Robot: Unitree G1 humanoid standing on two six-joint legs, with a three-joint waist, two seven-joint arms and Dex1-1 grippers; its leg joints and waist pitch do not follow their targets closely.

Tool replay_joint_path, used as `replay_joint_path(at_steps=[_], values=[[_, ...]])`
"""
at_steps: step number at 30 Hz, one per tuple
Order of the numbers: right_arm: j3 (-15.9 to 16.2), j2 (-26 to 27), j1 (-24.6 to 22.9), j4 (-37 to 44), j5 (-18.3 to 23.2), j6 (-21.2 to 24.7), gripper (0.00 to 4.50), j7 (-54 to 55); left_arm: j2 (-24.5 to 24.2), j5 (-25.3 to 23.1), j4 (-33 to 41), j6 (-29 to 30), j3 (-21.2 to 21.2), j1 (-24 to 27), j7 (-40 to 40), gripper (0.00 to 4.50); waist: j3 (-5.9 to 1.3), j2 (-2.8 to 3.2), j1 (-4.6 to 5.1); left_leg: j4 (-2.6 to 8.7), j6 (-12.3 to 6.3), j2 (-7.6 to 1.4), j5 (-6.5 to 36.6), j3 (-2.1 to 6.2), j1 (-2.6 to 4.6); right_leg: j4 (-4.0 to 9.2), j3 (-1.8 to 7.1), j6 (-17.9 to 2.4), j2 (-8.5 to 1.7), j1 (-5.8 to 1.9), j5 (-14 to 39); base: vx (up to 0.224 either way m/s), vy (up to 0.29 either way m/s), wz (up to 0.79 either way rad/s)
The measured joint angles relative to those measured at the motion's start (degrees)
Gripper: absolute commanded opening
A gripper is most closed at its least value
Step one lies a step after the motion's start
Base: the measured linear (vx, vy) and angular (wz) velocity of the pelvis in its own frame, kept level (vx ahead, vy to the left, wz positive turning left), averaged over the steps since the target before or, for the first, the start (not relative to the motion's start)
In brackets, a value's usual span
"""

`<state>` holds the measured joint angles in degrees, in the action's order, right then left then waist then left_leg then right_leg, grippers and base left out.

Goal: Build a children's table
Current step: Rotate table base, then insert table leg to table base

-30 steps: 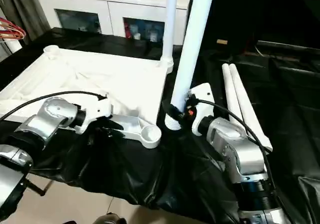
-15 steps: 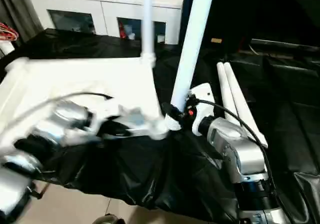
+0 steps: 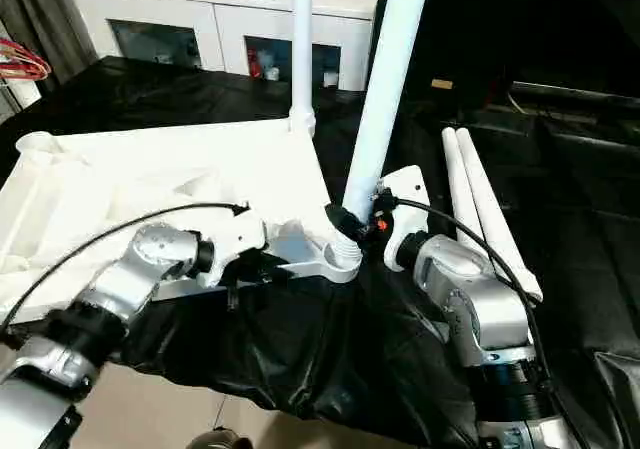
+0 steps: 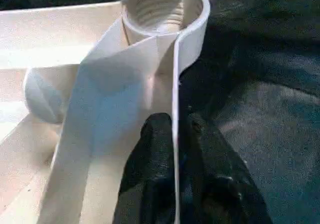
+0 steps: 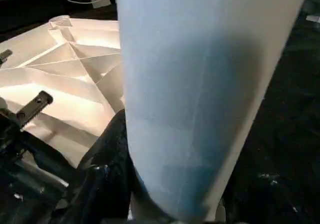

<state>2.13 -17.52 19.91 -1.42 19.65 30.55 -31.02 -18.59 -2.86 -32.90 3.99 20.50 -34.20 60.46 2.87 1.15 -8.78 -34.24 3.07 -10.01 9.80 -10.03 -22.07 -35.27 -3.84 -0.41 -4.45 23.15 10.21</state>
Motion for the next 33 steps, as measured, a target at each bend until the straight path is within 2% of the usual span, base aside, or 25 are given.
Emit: replay_joint_path(at_steps=[4,6,10,11,13,33], values=[[0.07,0.0,0.0,0.0,-0.03,0.0,1.89,-0.15,-0.87,0.17,0.35,0.91,-0.43,0.21,0.28,0.69,0.0,0.0,0.32,0.03,0.0,0.0,0.0,0.0,0.02,-0.01,0.0,0.0,0.0,0.01,0.0,0.0,0.0,0.0],[0.07,0.01,0.0,-0.01,-0.04,0.0,1.89,-0.16,-1.23,0.27,0.59,1.36,-0.53,0.33,0.5,0.41,0.0,0.0,0.49,0.03,0.0,0.0,0.0,0.0,0.03,-0.02,0.0,0.0,0.0,0.01,0.0,0.0,0.0,0.0],[0.13,0.08,0.04,-0.75,-0.07,-0.1,1.89,-0.3,-1.61,0.83,1.1,2.15,-0.99,0.74,0.72,0.3,0.0,0.0,0.58,0.03,0.0,0.0,0.0,0.0,0.04,-0.01,0.0,0.0,0.0,0.01,0.0,0.0,0.0,0.0],[0.2,0.12,0.04,-1.08,-0.09,-0.1,1.89,-0.37,-1.72,0.88,1.56,2.38,-1.05,0.98,0.75,0.05,0.0,0.0,0.63,0.03,0.0,0.0,0.0,0.0,0.04,-0.01,0.0,0.0,0.0,0.01,0.0,0.0,0.0,0.0],[0.42,0.12,0.05,-1.33,-0.16,-0.1,1.89,-0.68,-1.81,0.95,2.19,2.71,-1.19,1.33,0.89,0.0,0.0,0.0,0.65,0.04,0.0,0.0,0.0,0.0,0.03,0.0,0.0,0.0,0.01,0.02,0.0,0.0,0.0,0.0],[4.16,0.45,2.45,-4.86,-2.27,-0.2,1.89,-4.19,-1.87,1.49,3.51,4.77,-1.73,1.88,1.99,0.0,-0.02,0.04,0.74,0.07,-0.02,0.0,0.01,-0.02,0.03,0.07,0.02,0.01,0.01,0.04,0.03,0.0,0.0,0.0]])
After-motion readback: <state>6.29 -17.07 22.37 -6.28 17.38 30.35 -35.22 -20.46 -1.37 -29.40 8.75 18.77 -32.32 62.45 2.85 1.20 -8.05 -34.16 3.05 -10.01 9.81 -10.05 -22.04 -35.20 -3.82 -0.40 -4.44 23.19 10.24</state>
